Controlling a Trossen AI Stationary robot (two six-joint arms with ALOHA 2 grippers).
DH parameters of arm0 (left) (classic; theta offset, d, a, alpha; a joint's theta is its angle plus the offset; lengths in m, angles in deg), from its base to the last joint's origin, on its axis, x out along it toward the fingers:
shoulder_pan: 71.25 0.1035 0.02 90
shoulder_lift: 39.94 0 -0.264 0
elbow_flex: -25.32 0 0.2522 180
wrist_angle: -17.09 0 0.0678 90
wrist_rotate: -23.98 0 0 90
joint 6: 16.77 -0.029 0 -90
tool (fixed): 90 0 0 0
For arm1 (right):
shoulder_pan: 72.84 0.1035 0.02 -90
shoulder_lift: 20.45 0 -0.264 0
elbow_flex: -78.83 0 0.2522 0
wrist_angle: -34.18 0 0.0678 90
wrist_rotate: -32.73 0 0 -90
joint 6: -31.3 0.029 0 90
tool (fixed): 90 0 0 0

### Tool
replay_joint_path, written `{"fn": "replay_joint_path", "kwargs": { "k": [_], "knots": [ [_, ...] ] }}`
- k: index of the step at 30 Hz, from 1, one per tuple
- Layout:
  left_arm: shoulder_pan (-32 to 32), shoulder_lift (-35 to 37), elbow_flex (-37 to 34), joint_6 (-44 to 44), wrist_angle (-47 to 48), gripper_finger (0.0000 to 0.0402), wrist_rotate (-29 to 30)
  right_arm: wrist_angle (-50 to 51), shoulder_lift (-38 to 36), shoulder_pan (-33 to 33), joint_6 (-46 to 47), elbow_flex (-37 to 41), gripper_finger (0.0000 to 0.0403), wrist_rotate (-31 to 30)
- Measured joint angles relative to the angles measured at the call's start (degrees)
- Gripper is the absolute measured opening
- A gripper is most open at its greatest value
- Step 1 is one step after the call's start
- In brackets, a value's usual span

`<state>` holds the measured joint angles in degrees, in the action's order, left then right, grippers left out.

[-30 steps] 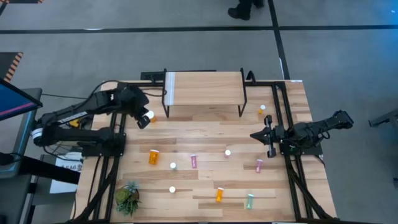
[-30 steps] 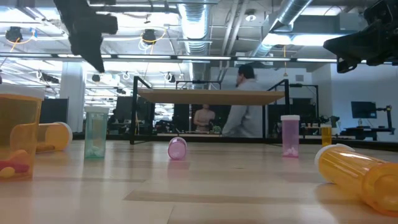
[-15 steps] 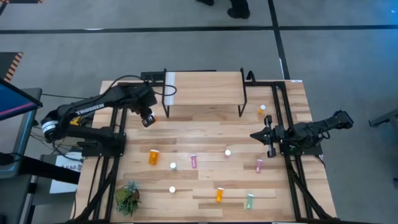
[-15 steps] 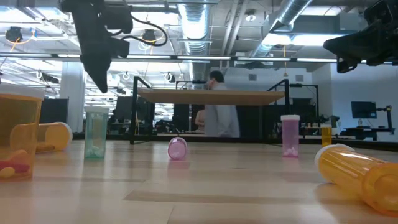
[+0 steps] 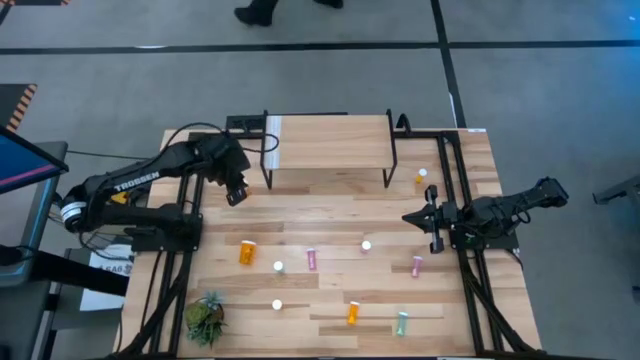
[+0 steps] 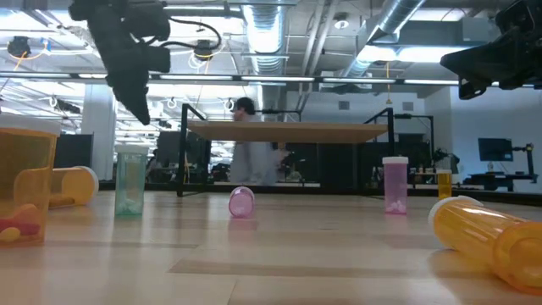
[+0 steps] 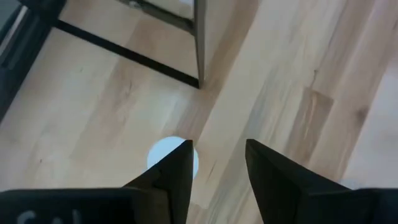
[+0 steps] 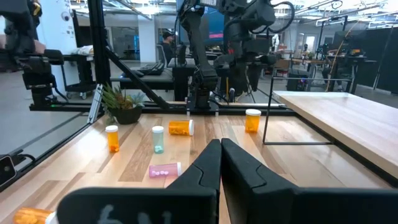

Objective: Pick and place medicine bottles onto shelf by color
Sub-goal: Put the top large orange pill bottle on the shelf

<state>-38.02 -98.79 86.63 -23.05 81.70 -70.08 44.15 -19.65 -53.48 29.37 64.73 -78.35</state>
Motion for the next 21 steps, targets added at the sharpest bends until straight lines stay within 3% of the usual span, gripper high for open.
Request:
{"fn": "replay_joint_path", "kwargs": {
  "k": [5,15,21],
  "knots": [
    [1.7,3.6,-4.0,1.2,-1.7,0.0117,0.6,0.0,0.0,0.0,0.0,0.0,0.0033,0.0],
    [1.9,3.7,-4.3,6.5,-1.8,0.0112,4.7,0.0,0.0,0.0,0.0,0.0,0.0033,0.0],
    [1.9,2.2,-4.3,5.4,-1.7,0.0134,4.7,0.0,0.0,0.0,0.0,0.0,0.0033,0.0]
  ]
}}
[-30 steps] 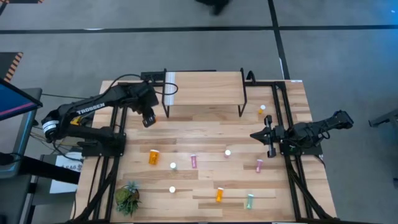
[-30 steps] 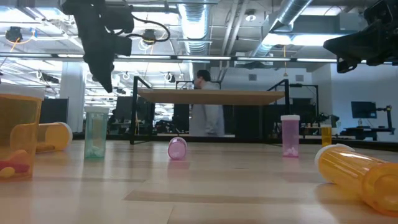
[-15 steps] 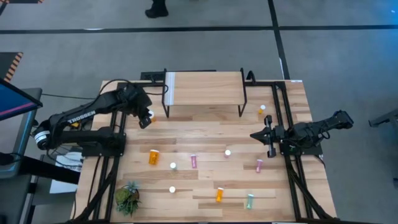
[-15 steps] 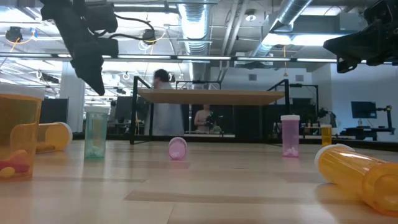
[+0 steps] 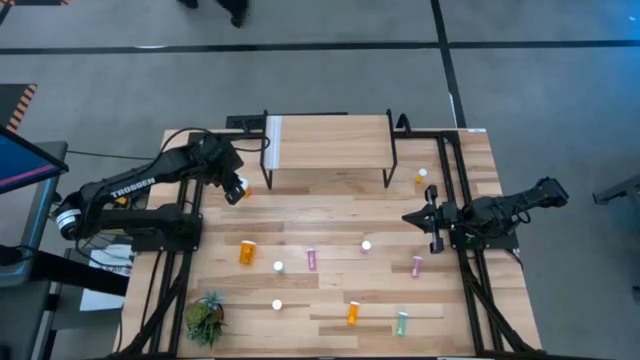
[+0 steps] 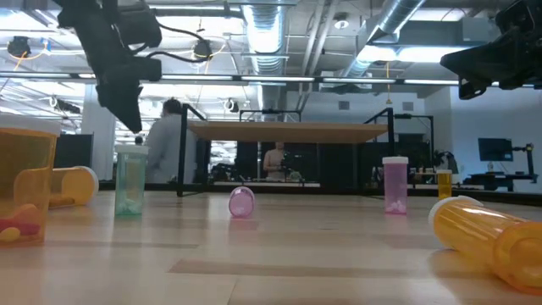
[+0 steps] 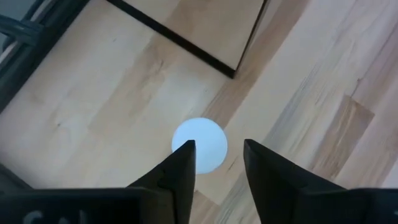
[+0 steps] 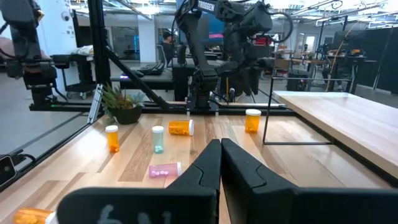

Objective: Pick and place medicine bottles onto shelf by color
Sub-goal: Put the top large orange pill bottle on the shelf

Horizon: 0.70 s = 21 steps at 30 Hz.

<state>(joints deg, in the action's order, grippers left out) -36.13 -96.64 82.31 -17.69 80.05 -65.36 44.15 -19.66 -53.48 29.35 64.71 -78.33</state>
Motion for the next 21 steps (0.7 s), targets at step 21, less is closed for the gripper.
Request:
{"fn": "replay_joint_path", "kwargs": {
  "k": [21],
  "knots": [
    [3.7,-10.1,1.2,-13.1,0.2,0.0232,-3.0,0.0,0.0,0.0,0.0,0.0,0.0033,0.0]
  ]
}}
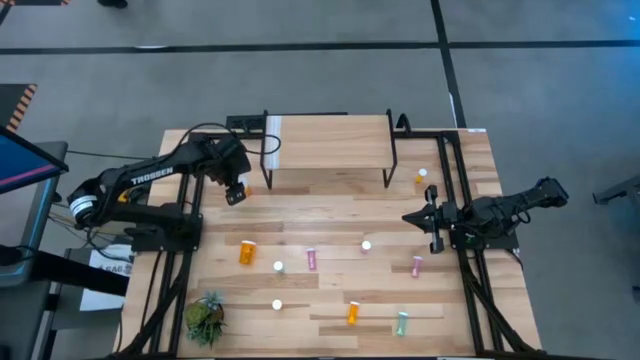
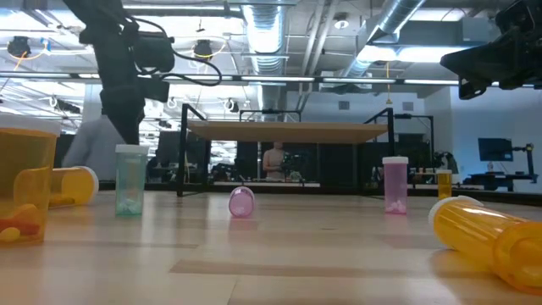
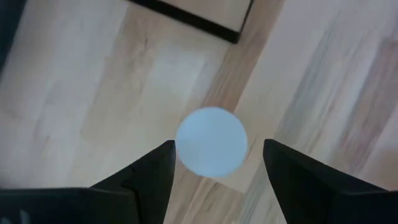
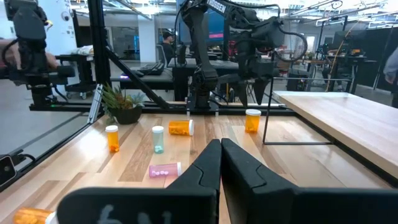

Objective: Pick and place medicine bottles onto shelf by color
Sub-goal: Put the top large orange pill bottle on the shelf

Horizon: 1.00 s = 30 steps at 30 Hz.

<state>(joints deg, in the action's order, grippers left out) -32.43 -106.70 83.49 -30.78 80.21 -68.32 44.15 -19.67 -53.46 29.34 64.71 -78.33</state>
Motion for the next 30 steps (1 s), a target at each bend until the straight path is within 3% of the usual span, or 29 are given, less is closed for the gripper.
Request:
{"fn": "replay_joint_path", "kwargs": {
  "k": [12,30],
  "knots": [
    [3.1,0.0,-0.9,-3.8,-3.7,0.0232,-1.7,0.0,0.0,0.0,0.0,0.0,0.0033,0.0],
    [3.2,0.0,-6.1,-2.1,-8.6,0.0232,-3.0,0.0,0.0,0.0,0.0,0.0,0.0033,0.0]
  ]
}}
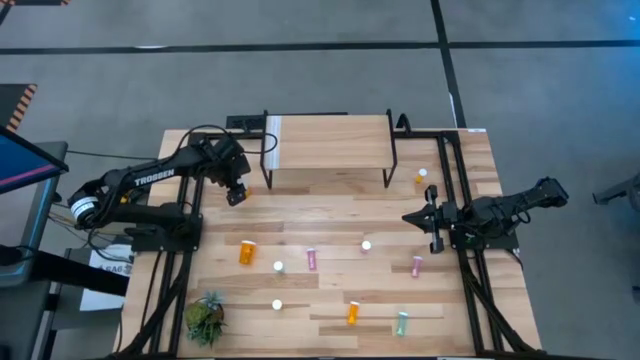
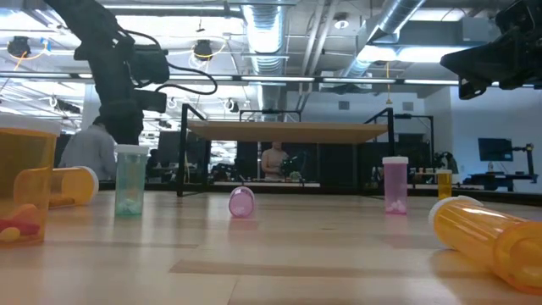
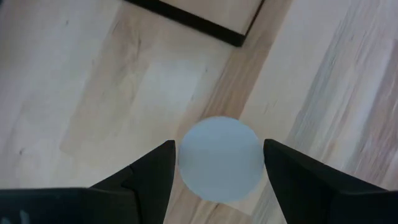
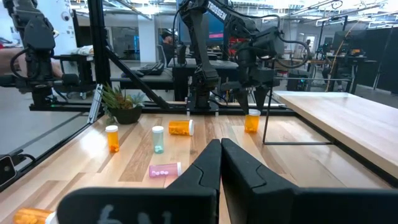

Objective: Pick and place medicine bottles onto shelf by color
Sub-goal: Put the top large orange pill bottle on the shelf

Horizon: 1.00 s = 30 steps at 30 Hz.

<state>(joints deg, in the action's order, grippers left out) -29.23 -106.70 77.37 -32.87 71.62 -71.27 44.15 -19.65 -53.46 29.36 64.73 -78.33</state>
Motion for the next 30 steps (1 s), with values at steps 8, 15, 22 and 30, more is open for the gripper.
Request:
{"fn": "replay_joint_path", "kwargs": {
  "k": [8,15,22,30],
  "knots": [
    [0.0,0.0,0.0,2.5,0.1,0.0232,1.5,0.0,0.0,0.0,0.0,0.0,0.0033,0.0],
    [-0.1,0.0,0.0,6.3,0.0,0.0232,1.6,0.0,0.0,0.0,0.0,0.0,0.0033,0.0],
    [-0.1,0.0,0.0,7.7,-0.6,0.0232,4.5,0.0,0.0,0.0,0.0,0.0,0.0033,0.0],
    [-0.1,0.0,0.0,7.8,-0.1,0.0226,4.4,0.0,0.0,0.0,0.0,0.0,0.0033,0.0]
  ]
}}
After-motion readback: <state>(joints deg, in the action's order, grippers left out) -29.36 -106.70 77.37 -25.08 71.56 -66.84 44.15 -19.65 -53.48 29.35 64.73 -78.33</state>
